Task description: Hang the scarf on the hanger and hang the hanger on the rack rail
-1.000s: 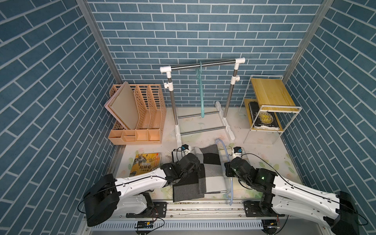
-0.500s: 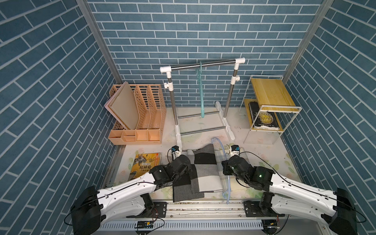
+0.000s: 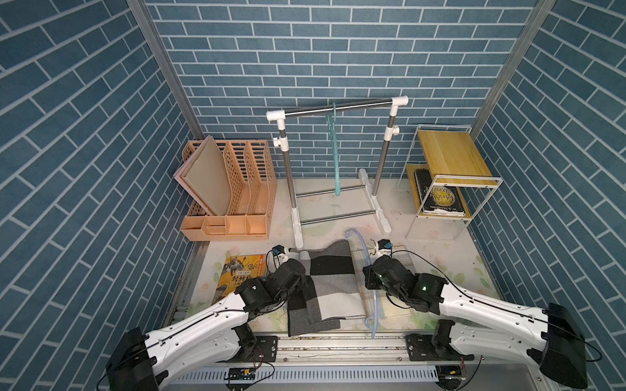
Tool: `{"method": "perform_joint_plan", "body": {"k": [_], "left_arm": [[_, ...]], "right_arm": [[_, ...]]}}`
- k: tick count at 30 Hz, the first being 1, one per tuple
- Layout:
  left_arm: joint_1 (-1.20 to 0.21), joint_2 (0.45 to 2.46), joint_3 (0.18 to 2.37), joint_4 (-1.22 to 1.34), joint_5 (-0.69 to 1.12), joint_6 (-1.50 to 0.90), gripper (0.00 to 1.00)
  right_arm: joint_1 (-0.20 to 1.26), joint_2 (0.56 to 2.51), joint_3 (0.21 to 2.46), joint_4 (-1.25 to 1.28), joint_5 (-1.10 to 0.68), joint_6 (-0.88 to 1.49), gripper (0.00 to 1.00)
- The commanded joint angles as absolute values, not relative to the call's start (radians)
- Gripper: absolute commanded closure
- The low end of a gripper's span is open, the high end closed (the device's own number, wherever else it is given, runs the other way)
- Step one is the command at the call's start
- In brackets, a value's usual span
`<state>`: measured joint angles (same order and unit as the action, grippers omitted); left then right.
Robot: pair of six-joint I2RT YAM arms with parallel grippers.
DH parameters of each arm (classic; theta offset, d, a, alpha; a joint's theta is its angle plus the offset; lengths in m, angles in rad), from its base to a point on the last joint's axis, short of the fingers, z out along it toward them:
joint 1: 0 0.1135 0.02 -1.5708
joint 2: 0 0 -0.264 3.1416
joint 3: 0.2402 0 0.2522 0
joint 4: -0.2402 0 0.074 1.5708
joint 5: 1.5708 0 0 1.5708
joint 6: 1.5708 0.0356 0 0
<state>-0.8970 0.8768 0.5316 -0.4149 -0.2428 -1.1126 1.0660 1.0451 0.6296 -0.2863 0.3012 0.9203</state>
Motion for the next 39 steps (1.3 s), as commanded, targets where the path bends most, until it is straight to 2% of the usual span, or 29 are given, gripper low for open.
{"method": "perform_joint_plan", "body": {"k": [1, 24, 29, 35, 39], "left_arm": [[-0.863, 0.843, 0.523, -0.534, -0.334, -1.095, 1.0], [-0.762, 0.806, 0.498, -0.642, -0.299, -1.05, 1.0], [-0.756, 0.804, 0.548, -0.664, -0.261, -1.036, 1.0], [-0.754, 0.78, 0.621, -0.675, -0.114, -1.029, 1.0], [-0.755, 0.77, 0.633, -0.712, -0.126, -1.034, 1.0]], "right_arm": [[1.055, 1.062, 0.65, -0.341, 0.378, 0.898, 1.0], [1.058, 1.177, 0.645, -0.24, 0.304, 0.903, 1.0], [1.058, 1.162, 0.644, -0.249, 0.309, 0.904, 1.0], [1.058, 1.157, 0.648, -0.261, 0.306, 0.902, 1.0], [1.057, 1.156, 0.644, -0.256, 0.307, 0.902, 1.0]]}}
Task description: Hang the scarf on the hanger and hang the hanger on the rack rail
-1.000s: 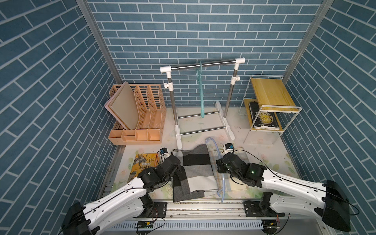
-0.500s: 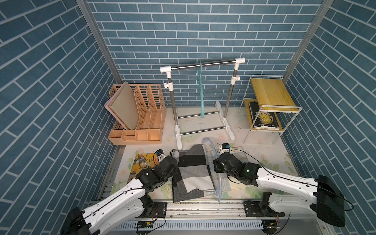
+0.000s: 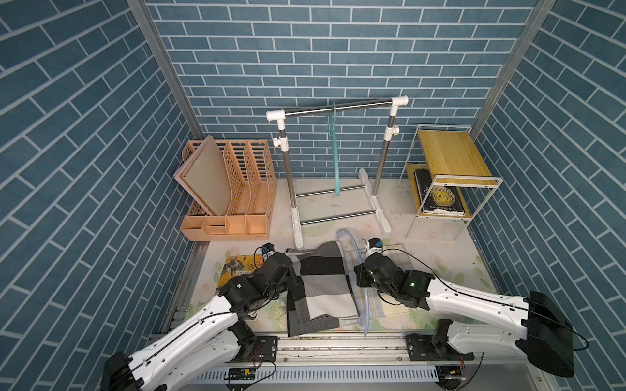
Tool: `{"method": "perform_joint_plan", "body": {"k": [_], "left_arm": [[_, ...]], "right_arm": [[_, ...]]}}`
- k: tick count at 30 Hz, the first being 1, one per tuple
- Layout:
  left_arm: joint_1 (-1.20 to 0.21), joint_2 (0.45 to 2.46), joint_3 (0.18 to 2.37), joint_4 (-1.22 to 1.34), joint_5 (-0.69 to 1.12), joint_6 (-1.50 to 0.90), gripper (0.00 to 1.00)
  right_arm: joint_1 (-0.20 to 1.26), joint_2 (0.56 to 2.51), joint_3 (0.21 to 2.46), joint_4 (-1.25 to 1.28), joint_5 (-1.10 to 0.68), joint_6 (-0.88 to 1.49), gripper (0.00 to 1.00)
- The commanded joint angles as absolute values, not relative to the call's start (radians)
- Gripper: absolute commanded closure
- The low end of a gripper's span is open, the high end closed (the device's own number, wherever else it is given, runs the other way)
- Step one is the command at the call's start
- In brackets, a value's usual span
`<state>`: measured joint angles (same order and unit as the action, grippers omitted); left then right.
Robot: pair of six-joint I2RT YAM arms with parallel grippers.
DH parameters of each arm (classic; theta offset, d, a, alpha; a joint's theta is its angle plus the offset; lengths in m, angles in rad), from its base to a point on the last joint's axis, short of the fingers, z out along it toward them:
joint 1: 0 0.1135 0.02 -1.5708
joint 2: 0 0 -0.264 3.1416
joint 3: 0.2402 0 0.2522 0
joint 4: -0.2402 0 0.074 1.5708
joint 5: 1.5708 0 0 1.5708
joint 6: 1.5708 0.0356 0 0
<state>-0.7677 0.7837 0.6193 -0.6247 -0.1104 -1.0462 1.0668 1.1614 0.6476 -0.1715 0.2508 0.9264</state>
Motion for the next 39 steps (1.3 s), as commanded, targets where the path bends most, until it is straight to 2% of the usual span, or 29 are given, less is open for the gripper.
{"method": "perform_joint_plan", "body": {"k": [1, 7, 8, 10, 11, 15, 17, 23, 28, 33, 36, 39], "left_arm": [[-0.754, 0.774, 0.621, -0.712, -0.133, -1.037, 1.0], [-0.709, 0.864, 0.476, -0.562, -0.147, -1.053, 1.0], [-0.704, 0.885, 0.461, -0.539, -0.15, -1.055, 0.97], [-0.7, 0.898, 0.448, -0.521, -0.149, -1.059, 0.74], [-0.7, 0.887, 0.447, -0.521, -0.15, -1.059, 0.59], [-0.7, 0.777, 0.467, -0.601, -0.16, -1.058, 0.09], [-0.701, 0.72, 0.478, -0.646, -0.14, -1.059, 0.01], [-0.754, 0.645, 0.495, -0.707, -0.031, -1.094, 0.0], [-0.993, 0.632, 0.488, -0.711, -0.097, -1.252, 0.02], [-1.206, 0.786, 0.474, -0.651, -0.137, -1.358, 0.17], [-1.233, 0.848, 0.458, -0.617, -0.132, -1.371, 0.23], [-1.233, 0.852, 0.443, -0.625, -0.138, -1.384, 0.22]], "right_arm": [[1.059, 1.156, 0.642, -0.254, 0.305, 0.901, 1.0], [1.059, 1.169, 0.629, -0.232, 0.289, 0.908, 1.0], [1.058, 1.169, 0.629, -0.232, 0.288, 0.907, 1.0], [1.058, 1.168, 0.63, -0.233, 0.29, 0.908, 1.0], [1.058, 1.167, 0.632, -0.234, 0.291, 0.907, 1.0], [1.059, 1.169, 0.634, -0.233, 0.288, 0.901, 1.0], [1.058, 1.17, 0.632, -0.229, 0.287, 0.901, 1.0], [1.059, 1.185, 0.649, -0.223, 0.284, 0.889, 1.0], [1.058, 1.198, 0.652, -0.216, 0.276, 0.887, 1.0], [1.059, 1.201, 0.66, -0.218, 0.273, 0.885, 1.0], [1.059, 1.201, 0.663, -0.22, 0.275, 0.885, 1.0], [1.058, 1.197, 0.656, -0.221, 0.269, 0.885, 1.0]]}}
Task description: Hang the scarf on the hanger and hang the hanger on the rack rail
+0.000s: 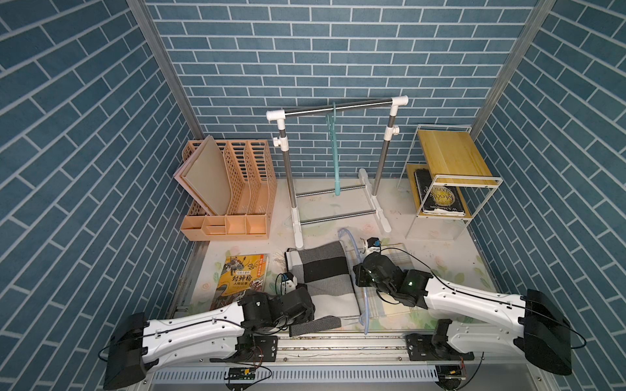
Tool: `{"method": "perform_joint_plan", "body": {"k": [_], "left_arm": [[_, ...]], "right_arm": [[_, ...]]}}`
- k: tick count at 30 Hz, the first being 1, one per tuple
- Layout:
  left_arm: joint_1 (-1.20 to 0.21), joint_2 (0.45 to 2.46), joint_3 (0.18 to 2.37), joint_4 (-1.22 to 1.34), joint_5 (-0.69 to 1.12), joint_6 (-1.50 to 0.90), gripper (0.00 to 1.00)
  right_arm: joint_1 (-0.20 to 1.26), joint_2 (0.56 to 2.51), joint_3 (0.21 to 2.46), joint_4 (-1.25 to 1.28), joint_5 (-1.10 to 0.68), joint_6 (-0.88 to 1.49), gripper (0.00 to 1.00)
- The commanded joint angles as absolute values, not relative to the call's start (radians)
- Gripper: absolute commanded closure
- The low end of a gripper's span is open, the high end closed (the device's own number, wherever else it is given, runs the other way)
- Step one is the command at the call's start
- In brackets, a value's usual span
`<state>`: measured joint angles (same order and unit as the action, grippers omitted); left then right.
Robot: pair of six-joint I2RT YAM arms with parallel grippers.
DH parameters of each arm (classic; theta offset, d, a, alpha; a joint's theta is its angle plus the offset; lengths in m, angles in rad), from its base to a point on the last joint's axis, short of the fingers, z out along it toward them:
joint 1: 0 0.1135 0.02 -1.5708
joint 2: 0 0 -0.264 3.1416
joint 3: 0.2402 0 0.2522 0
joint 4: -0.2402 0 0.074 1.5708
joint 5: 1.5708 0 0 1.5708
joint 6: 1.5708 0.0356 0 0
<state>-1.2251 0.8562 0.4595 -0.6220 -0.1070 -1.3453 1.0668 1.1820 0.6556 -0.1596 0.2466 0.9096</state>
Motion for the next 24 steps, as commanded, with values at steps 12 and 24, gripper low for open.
{"method": "perform_joint_plan", "body": {"k": [12, 24], "left_arm": [[-1.233, 0.858, 0.385, -0.518, -0.098, -1.376, 0.6], [-1.233, 0.712, 0.585, -0.91, -0.214, -1.41, 1.0]], "right_arm": [[1.059, 1.193, 0.649, -0.211, 0.263, 0.888, 1.0], [1.058, 1.198, 0.663, -0.235, 0.278, 0.882, 1.0]]}}
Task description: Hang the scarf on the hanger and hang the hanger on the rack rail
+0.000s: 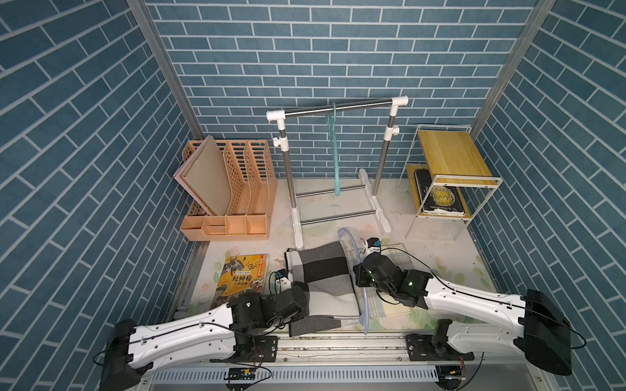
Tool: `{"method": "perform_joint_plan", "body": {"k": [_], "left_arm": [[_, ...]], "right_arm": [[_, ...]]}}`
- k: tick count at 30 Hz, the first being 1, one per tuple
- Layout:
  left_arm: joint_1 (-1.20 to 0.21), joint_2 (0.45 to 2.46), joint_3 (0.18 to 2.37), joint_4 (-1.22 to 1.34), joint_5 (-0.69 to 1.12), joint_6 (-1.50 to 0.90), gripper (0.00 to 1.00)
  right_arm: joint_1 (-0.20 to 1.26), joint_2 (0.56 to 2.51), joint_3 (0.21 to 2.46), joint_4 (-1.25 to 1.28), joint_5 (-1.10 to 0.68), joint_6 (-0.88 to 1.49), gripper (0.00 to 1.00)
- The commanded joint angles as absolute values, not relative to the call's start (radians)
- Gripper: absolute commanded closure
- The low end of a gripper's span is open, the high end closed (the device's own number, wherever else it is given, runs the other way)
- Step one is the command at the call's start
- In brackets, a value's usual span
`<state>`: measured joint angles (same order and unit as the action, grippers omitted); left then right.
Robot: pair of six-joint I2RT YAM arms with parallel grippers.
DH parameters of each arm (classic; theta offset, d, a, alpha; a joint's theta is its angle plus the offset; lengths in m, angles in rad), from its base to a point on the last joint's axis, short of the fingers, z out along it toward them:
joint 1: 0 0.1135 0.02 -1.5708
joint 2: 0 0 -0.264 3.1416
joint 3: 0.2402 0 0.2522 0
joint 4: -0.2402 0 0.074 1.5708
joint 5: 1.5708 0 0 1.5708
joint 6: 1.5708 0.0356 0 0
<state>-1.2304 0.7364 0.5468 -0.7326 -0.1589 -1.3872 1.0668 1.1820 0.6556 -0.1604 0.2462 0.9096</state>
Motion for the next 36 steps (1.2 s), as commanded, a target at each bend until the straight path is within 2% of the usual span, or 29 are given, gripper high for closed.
{"method": "perform_joint_plan", "body": {"k": [1, 8, 16, 19, 21, 24, 26, 30, 33, 36], "left_arm": [[-1.233, 0.703, 0.596, -0.959, -0.216, -1.421, 1.0], [-1.233, 0.717, 0.602, -1.147, -0.167, -1.46, 1.0], [-1.233, 0.822, 0.502, -0.979, -0.096, -1.418, 1.0], [-1.233, 0.843, 0.443, -0.879, -0.064, -1.401, 0.71], [-1.233, 0.844, 0.465, -0.875, -0.082, -1.393, 0.45], [-1.233, 0.82, 0.558, -0.962, -0.146, -1.387, 0.22], [-1.233, 0.802, 0.636, -1.026, -0.196, -1.373, 0.13], [-1.231, 0.795, 0.792, -1.114, -0.324, -1.336, 0.06], [-1.202, 0.826, 0.844, -1.075, -0.389, -1.276, 0.03], [-1.107, 0.859, 0.813, -0.903, -0.385, -1.151, 0.06]], "right_arm": [[1.059, 1.203, 0.667, -0.238, 0.279, 0.88, 1.0], [1.059, 1.227, 0.674, -0.237, 0.283, 0.874, 1.0], [1.058, 1.235, 0.661, -0.209, 0.266, 0.875, 1.0], [1.058, 1.235, 0.657, -0.206, 0.258, 0.873, 1.0], [1.06, 1.238, 0.658, -0.204, 0.253, 0.872, 1.0], [1.058, 1.245, 0.663, -0.203, 0.246, 0.869, 1.0], [1.059, 1.25, 0.668, -0.202, 0.242, 0.866, 1.0], [1.058, 1.246, 0.677, -0.199, 0.241, 0.855, 1.0], [1.059, 1.243, 0.68, -0.198, 0.244, 0.849, 1.0], [1.06, 1.24, 0.672, -0.18, 0.235, 0.848, 1.0]]}}
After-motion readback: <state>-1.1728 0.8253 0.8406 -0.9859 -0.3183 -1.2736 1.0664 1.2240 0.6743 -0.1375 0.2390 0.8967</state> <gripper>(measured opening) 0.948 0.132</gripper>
